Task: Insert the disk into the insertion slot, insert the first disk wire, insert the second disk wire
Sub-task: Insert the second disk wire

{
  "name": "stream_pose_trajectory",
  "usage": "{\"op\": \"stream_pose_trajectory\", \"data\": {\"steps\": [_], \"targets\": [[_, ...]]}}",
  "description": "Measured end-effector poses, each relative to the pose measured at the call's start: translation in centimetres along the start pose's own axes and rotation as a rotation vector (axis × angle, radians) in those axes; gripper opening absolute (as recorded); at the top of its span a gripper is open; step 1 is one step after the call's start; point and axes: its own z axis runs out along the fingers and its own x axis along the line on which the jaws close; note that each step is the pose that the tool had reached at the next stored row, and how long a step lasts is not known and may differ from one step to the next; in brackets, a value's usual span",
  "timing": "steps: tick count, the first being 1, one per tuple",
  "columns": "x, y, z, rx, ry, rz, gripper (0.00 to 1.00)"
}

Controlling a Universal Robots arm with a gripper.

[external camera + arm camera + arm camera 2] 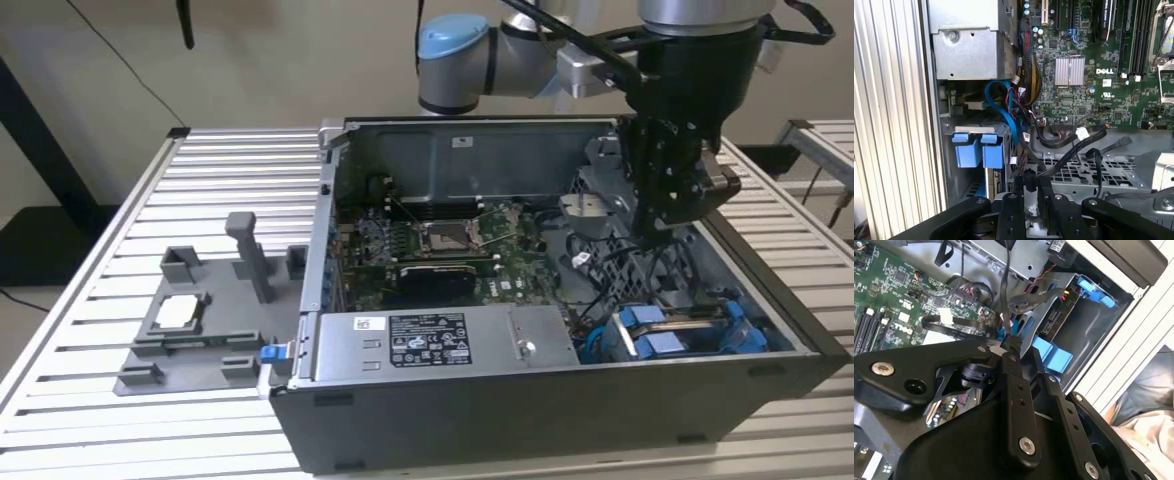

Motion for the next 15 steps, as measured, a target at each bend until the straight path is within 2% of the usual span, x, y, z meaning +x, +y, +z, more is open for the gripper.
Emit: {"op": "stream_pose_trajectory", "data": {"steps": [7, 15], "targets": [[-0.34, 0.76, 0.32, 0.0314, 0.0148, -0.012, 0.27], [-0.49, 1.85, 0.41, 0.0565, 0.0226, -0.023, 0.27]]}}
